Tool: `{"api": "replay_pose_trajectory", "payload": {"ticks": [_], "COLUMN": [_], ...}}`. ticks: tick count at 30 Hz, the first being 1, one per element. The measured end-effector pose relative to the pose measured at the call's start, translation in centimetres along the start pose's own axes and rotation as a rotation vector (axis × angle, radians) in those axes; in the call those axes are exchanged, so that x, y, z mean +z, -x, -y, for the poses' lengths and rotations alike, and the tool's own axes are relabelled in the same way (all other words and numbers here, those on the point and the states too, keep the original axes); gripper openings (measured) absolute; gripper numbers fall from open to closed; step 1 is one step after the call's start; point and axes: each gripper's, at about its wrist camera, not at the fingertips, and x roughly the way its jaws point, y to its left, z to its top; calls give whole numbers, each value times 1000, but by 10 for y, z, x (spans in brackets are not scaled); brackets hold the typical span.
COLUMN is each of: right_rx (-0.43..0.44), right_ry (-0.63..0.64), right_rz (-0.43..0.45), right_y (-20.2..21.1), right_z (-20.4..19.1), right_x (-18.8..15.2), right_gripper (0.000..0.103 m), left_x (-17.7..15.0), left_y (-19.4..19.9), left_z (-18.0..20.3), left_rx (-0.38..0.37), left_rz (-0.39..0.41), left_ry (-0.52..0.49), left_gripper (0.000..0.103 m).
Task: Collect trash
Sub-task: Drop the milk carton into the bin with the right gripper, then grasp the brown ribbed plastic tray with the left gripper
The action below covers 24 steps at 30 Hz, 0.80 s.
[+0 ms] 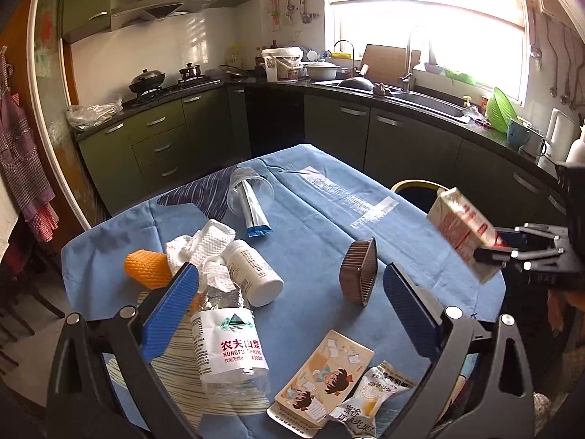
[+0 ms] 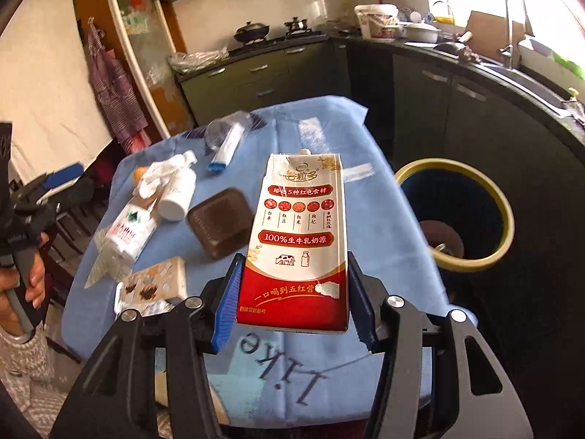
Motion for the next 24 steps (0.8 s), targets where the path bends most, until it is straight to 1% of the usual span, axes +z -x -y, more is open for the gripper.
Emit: {"api": "replay_pose_trajectory", "payload": {"ticks": [2,3,4,8,11,14,16,18,19,20,21,22,24], "right_rx": [-70,-102,-124,-194,-250,-304,-316,-310,-304,-321,-338,-336,-299], "right_ry": [-24,-42,-64,-141,-166,-196,-228,-251,-274,-282,-285,-297,-319], "right_rz": [28,26,14,-81,-125,-143,-155,-186,-182,-185,-180,-159,-112], "right_y": [2,-2,-8,-50,-80,-106,-122,-141,-146,-150,-150,-145,-128], "right_z": [27,43,59,119,148,173,191,207,215,222,226,228,226], "right_x": [18,26,33,53,60,68,73,77,77,77,77,78,74], "right_gripper": [53,53,53,53,53,53,53,54,58,64,64,64,64], "left_x": [2,2,3,4,5,6,7,8,8,9,9,8,8], "left_y": [-3,-4,-4,-7,-7,-7,-8,-9,-10,-10,-10,-11,-12], "left_z": [4,6,7,9,9,9,11,14,16,18,20,21,24], "left_rx": [-3,-3,-2,2,8,10,11,10,9,8,7,6,2], "left_rz": [-5,-8,-9,-15,-19,-21,-25,-28,-30,-30,-31,-32,-35], "left_ry": [-10,-12,-13,-12,-12,-10,-13,-22,-28,-33,-37,-41,-52], "left_gripper": [96,96,96,96,96,96,96,96,96,96,96,96,96]}}
